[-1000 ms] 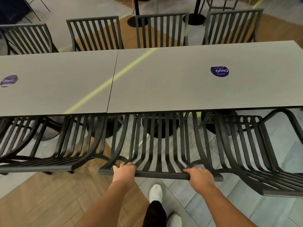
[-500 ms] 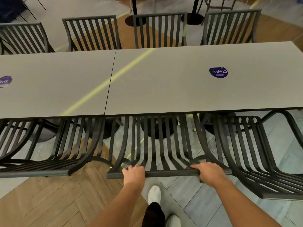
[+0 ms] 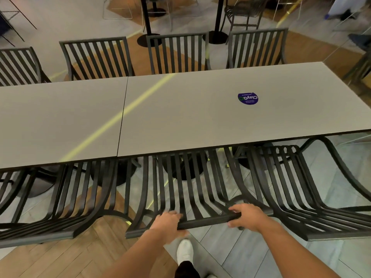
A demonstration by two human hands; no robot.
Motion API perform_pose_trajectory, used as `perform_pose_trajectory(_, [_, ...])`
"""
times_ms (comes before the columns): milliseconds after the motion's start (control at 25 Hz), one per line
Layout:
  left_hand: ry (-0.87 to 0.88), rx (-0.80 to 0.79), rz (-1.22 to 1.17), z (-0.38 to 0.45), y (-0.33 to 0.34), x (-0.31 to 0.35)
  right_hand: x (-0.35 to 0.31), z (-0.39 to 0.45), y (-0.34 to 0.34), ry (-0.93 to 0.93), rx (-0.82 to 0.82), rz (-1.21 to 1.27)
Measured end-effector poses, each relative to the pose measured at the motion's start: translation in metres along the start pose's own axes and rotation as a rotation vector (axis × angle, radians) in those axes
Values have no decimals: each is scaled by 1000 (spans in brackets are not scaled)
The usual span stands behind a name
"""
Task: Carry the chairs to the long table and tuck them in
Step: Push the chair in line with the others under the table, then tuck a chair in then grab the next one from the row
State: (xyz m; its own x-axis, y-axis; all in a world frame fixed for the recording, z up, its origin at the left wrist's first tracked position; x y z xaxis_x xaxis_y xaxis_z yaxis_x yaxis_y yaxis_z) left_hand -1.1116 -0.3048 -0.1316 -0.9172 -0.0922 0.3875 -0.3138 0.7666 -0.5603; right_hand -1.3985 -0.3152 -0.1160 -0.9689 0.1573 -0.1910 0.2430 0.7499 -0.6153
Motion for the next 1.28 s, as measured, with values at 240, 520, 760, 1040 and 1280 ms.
perform_pose_trajectory(240, [203, 11, 84, 20, -18, 93, 44, -38, -50, 70, 249, 259])
perform_pose_trajectory(520, [387, 55, 2, 39, 4, 233, 179, -90, -82, 230, 415, 238])
perform_pose_trajectory(760, [407, 165, -100, 36, 61, 358, 318, -115, -89, 241, 415, 166])
perform_pose_trajectory(1040, [263, 129, -174, 43, 158, 446, 425, -118, -94, 124, 303, 22])
perform_pose_trajectory(1280, [136, 150, -7, 72, 196, 480, 484, -93, -73, 62, 196, -148])
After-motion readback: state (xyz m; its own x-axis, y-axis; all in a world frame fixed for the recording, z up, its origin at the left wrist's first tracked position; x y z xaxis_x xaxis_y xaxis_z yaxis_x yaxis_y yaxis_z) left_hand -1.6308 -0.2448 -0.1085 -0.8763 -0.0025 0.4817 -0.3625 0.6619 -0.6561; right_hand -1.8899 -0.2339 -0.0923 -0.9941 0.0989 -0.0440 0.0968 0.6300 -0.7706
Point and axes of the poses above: each hand's wrist, its own z-axis towards the middle knuckle, its own y-axis out of the palm, x = y × z, the point moved 9 cm from there along z, towards the middle knuckle, and after that the axes turned 15 degrees about -z, right-handed, at the moved point
